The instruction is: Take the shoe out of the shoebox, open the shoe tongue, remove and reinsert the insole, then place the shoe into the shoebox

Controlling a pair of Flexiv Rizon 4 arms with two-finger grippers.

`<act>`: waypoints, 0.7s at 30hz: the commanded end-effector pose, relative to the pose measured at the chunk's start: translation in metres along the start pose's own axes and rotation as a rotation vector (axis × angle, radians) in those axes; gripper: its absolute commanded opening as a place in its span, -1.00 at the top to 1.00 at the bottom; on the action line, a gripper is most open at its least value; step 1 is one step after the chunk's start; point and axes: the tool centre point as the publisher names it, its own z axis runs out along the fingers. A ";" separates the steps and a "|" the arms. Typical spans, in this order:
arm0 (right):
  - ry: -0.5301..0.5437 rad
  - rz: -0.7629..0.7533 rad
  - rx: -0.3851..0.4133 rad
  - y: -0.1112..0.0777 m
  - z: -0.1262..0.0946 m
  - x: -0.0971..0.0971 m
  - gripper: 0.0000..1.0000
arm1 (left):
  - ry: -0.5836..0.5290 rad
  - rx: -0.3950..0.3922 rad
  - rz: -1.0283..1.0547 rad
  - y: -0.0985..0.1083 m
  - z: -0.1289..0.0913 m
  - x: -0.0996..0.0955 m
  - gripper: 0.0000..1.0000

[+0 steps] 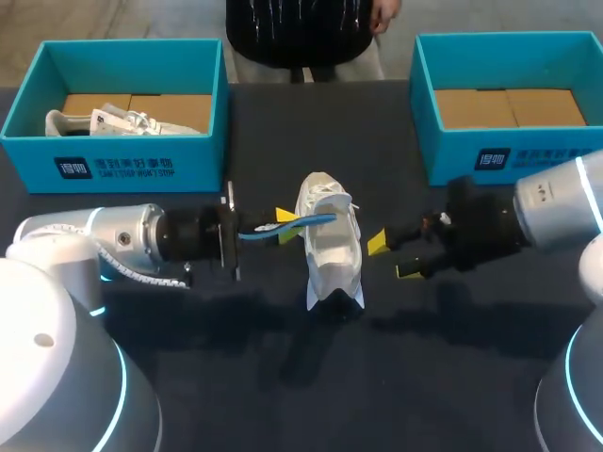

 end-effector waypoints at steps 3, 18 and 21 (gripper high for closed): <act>-0.006 0.002 -0.002 0.000 0.005 0.001 -1.00 | -0.002 0.015 -0.004 0.007 0.011 0.001 1.00; -0.133 -0.170 -0.060 0.021 0.006 -0.036 -1.00 | -0.017 -0.019 -0.020 0.019 0.012 0.005 1.00; -0.154 -0.209 -0.048 0.022 0.006 -0.038 -1.00 | -0.016 -0.027 -0.025 0.023 0.012 0.007 1.00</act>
